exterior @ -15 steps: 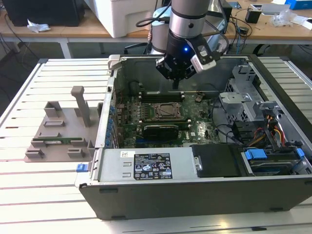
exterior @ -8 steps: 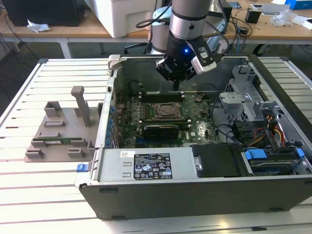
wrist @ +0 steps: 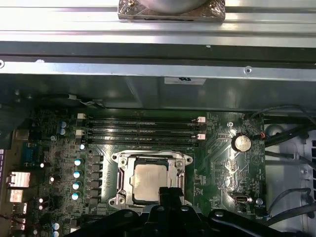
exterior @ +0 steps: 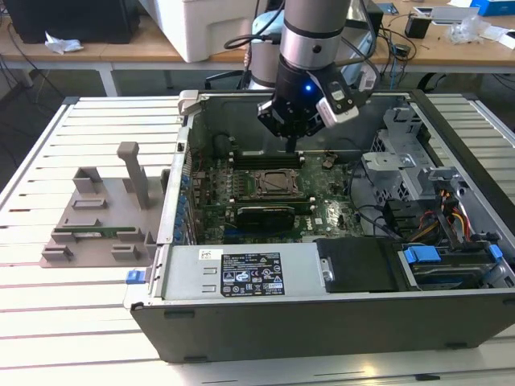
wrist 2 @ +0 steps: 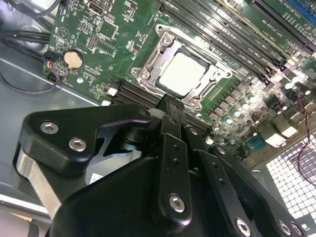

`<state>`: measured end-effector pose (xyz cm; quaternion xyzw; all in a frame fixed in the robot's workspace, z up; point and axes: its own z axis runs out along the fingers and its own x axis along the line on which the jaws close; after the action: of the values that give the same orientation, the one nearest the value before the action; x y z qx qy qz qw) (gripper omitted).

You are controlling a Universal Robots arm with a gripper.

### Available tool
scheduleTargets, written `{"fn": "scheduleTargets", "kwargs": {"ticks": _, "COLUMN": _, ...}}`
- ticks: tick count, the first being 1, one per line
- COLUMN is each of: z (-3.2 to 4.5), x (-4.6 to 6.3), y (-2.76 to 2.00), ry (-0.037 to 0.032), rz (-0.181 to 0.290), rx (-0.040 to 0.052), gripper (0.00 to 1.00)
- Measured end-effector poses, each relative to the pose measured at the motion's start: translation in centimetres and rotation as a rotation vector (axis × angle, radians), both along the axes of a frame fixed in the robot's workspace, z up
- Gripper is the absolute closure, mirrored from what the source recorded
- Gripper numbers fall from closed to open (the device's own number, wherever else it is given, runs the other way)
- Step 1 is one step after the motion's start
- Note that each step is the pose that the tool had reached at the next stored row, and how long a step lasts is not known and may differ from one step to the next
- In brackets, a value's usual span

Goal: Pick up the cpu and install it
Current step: 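Install the second cpu locking lever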

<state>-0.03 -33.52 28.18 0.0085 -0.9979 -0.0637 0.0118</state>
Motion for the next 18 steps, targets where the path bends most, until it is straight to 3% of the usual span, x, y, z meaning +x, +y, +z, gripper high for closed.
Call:
{"fn": "scheduleTargets", "kwargs": {"ticks": 14, "z": -0.30, "x": 0.0, "y": -1.03, "ry": 0.0001, "rz": 0.000, "rx": 0.0000, "gripper": 0.89}}
{"fn": "scheduleTargets", "kwargs": {"ticks": 18, "z": -0.43, "x": 0.0, "y": -1.74, "ry": 0.0001, "rz": 0.000, "rx": 0.0000, "gripper": 0.89}}
